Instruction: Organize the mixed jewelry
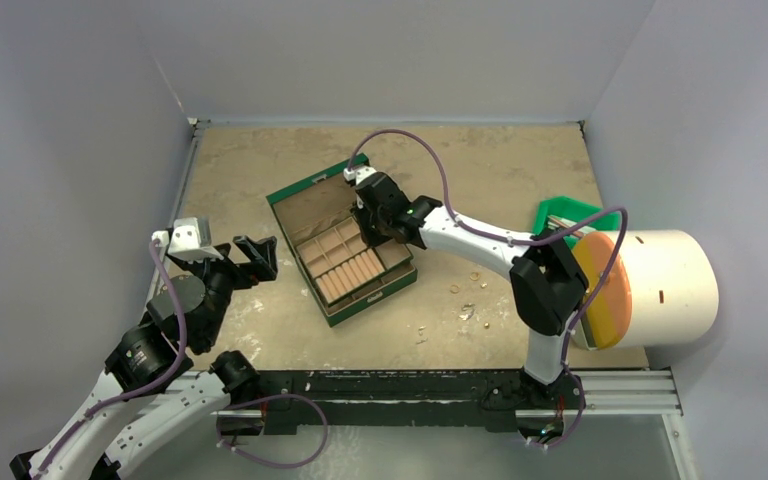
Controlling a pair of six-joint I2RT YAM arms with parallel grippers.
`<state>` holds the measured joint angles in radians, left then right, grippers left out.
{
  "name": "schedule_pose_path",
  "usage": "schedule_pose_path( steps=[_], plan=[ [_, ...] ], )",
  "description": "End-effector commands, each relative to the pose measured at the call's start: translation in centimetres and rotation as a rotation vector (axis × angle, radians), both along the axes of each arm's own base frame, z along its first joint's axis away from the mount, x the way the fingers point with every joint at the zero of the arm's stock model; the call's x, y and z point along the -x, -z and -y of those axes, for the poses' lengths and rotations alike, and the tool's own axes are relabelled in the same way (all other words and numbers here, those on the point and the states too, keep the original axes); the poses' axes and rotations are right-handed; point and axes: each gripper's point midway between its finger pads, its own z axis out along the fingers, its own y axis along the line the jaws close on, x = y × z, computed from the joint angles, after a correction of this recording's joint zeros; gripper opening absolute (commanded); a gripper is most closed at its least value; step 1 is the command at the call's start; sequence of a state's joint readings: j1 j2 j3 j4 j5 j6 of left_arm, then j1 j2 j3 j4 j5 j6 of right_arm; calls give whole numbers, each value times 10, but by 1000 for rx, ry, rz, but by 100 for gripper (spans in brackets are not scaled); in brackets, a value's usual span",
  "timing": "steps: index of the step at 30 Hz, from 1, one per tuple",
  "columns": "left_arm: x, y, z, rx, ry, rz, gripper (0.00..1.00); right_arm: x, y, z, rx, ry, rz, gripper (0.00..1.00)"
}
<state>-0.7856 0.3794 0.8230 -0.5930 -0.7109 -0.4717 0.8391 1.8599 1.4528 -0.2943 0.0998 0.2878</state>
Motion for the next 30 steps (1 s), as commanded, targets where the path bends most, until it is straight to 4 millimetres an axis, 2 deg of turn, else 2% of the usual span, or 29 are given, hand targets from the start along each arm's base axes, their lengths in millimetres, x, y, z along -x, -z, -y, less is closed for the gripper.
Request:
schedule_pose_path(
  steps=[1,17,30],
  plan=[
    [3,-22,-5,63,-14,52,98,-3,-19,-13,-50,12,48,0],
    [3,-22,-5,64,-15,50,98,4,-15,5,-18,63,65,0],
    [2,-22,-5,64,-16,50,98,16,-4,-11,-53,6,13,0]
  ],
)
